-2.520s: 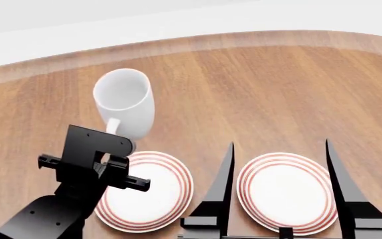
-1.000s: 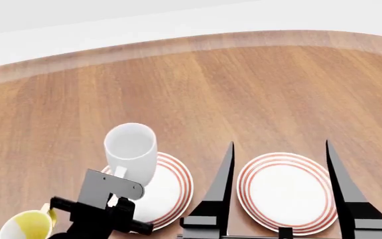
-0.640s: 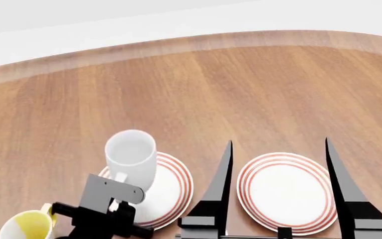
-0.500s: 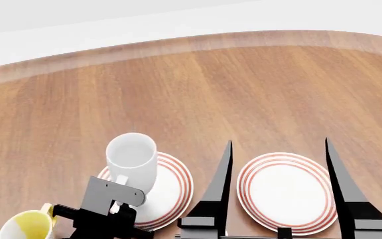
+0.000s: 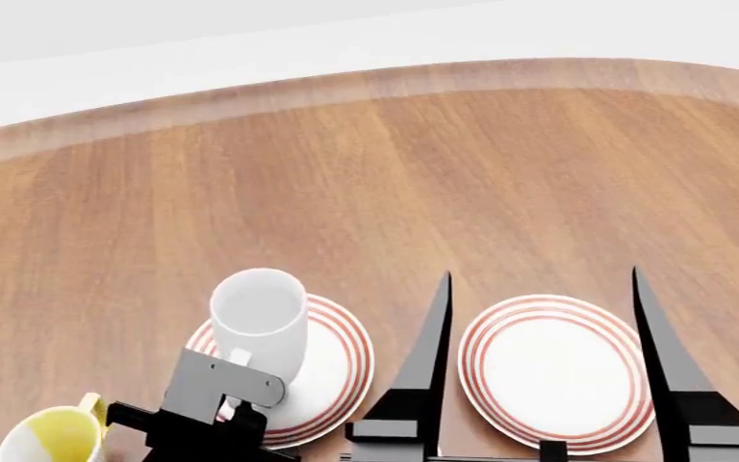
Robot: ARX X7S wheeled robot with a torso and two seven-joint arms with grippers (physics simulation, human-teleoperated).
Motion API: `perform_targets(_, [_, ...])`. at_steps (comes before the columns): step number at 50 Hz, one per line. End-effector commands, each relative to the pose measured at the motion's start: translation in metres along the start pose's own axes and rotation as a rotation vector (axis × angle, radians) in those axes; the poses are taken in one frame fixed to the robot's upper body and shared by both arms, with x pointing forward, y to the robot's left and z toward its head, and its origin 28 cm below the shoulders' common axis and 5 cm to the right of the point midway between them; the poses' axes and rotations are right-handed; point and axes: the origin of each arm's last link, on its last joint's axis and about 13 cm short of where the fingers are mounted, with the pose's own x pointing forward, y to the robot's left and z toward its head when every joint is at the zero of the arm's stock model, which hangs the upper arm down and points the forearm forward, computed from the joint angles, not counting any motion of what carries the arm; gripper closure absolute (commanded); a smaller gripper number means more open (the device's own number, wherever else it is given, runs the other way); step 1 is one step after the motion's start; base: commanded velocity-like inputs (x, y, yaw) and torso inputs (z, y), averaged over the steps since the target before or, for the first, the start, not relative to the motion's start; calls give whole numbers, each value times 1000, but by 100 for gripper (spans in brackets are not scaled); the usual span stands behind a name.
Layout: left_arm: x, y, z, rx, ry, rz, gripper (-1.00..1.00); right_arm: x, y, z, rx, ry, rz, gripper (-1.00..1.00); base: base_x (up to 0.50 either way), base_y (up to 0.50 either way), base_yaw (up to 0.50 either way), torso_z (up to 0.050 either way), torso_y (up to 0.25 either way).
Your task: Put the white mug on the left plate.
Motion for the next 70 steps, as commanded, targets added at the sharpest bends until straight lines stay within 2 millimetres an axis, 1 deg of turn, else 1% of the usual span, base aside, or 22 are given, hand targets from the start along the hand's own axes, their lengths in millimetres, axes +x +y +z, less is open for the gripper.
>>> perform_targets(1, [1, -1, 4, 4, -9, -2, 100, 0, 0, 0, 0, -1, -1, -100, 0, 0, 0, 0, 0])
perform_targets(19, [0, 0, -1, -2, 5, -3, 100, 0, 0, 0, 1, 0, 1, -100, 0, 0, 0, 0, 1])
perform_targets(20, [0, -1, -2, -1, 7, -2, -100, 0, 0, 0, 1, 1, 1, -100, 0, 0, 0, 0, 0])
perform_targets(65, [0, -1, -4, -16, 5, 2, -100, 0, 1, 0, 1, 4, 4, -100, 0, 0, 0, 0, 0])
perform_targets(70, [-8, -1, 0, -21, -13, -2, -100, 0, 1, 0, 2, 4, 6, -100, 0, 0, 0, 0, 0])
